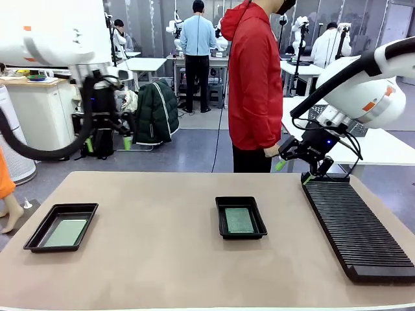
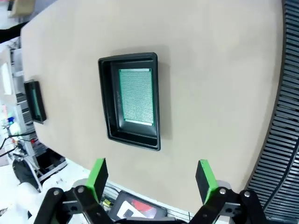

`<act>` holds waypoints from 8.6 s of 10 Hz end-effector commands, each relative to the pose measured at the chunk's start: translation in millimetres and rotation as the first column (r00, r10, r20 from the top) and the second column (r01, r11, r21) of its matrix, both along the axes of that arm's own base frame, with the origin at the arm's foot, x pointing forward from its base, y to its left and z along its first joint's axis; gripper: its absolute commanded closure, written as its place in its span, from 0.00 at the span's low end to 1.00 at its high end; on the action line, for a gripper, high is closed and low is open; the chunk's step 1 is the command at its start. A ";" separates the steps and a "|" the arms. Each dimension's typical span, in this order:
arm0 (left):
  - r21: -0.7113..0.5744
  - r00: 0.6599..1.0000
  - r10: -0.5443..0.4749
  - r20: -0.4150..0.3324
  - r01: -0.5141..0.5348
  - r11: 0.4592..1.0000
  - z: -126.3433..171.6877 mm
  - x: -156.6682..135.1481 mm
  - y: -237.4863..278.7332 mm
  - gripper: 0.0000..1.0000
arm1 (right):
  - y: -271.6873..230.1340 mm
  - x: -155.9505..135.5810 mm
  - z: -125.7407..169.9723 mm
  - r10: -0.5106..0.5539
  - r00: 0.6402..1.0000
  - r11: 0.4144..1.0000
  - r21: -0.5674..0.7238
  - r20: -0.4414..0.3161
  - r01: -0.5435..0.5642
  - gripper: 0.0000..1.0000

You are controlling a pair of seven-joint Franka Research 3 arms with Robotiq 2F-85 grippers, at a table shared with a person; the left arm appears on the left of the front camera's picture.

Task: Inspect and transfer BCBs to ESD trays.
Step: Pick up the ESD tray and place it on the left side of the table.

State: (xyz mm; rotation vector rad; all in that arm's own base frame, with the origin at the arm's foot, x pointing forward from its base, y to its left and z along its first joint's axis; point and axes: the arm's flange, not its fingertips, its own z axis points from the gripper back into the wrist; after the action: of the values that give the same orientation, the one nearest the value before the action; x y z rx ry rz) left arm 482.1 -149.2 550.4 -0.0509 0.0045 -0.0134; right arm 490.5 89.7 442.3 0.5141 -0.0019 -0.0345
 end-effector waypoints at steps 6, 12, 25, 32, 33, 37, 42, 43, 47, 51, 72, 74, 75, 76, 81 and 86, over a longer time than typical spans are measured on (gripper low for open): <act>-0.046 0.996 0.084 0.003 -0.084 0.995 -61.2 33.3 -117.6 0.00 | -46.5 12.2 -40.5 0.066 0.998 0.966 0.252 -0.011 -0.062 0.00; -0.045 0.997 0.076 0.016 -0.075 0.996 -132.1 40.1 -204.5 0.00 | -46.5 10.1 -42.6 0.057 0.998 0.974 0.221 -0.015 -0.052 0.00; 0.026 0.998 0.011 0.062 -0.013 1.000 -226.7 37.1 -293.1 0.00 | -46.5 10.1 -42.6 0.057 0.998 0.974 0.221 -0.015 -0.052 0.00; -0.001 0.999 0.016 0.043 -0.016 1.000 -249.8 34.5 -294.6 0.00 | -46.5 10.1 -42.6 0.057 0.998 0.974 0.221 -0.015 -0.052 0.00; 0.004 1.000 0.021 0.022 -0.021 1.000 -245.9 34.3 -291.0 0.00 | -46.5 10.1 -42.6 0.057 0.998 0.974 0.221 -0.015 -0.052 0.00; 0.004 1.000 -0.004 0.031 0.004 1.000 -246.5 36.1 -297.3 0.00 | -46.5 10.1 -42.6 0.057 0.998 0.974 0.221 -0.015 -0.052 0.00; -0.018 1.000 0.002 0.028 -0.002 1.000 -243.5 37.5 -292.3 0.10 | -46.5 10.1 -42.6 0.057 0.998 0.974 0.221 -0.015 -0.052 0.00; -0.019 0.999 0.012 0.033 -0.011 1.000 -242.5 36.9 -290.7 0.14 | -46.5 10.1 -42.6 0.057 0.998 0.974 0.221 -0.015 -0.052 0.00; -0.037 0.999 0.027 0.038 -0.026 0.999 -242.8 36.1 -287.8 0.31 | -46.5 10.1 -42.6 0.057 0.998 0.974 0.221 -0.015 -0.052 0.00; -0.046 0.999 0.036 0.034 -0.035 0.998 -246.3 39.3 -284.1 0.49 | -46.5 10.1 -42.6 0.057 0.998 0.974 0.221 -0.015 -0.052 0.00; -0.088 0.999 0.038 0.039 -0.034 0.996 -239.6 42.7 -277.7 0.97 | -46.5 10.1 -42.6 0.057 0.998 0.974 0.221 -0.015 -0.052 0.00; -0.157 0.998 0.013 0.062 -0.003 0.988 -235.7 40.0 -254.2 0.97 | -46.5 10.1 -42.6 0.057 0.998 0.974 0.221 -0.015 -0.052 0.00; -0.185 0.997 0.003 0.072 0.010 0.983 -234.2 38.8 -243.5 0.97 | -46.5 10.1 -42.6 0.057 0.998 0.974 0.221 -0.015 -0.052 0.00; -0.205 0.997 -0.002 0.075 0.018 0.979 -232.4 36.1 -233.4 0.97 | -46.5 10.1 -42.6 0.057 0.998 0.974 0.221 -0.015 -0.052 0.00; -0.285 0.997 -0.041 0.063 0.057 0.957 -209.0 16.3 -156.9 0.97 | -46.5 10.1 -42.6 0.057 0.998 0.974 0.221 -0.015 -0.052 0.00; -0.257 0.996 -0.087 0.032 0.093 0.962 -194.1 -7.4 -61.1 0.97 | -46.5 10.1 -42.6 0.057 0.998 0.974 0.221 -0.015 -0.052 0.00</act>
State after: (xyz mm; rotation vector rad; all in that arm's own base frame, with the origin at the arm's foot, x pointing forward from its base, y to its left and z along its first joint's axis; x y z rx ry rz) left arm 484.8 -228.3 355.0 -0.2957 -0.0308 -0.0846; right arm 502.2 41.7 397.8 0.7572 0.0297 0.0280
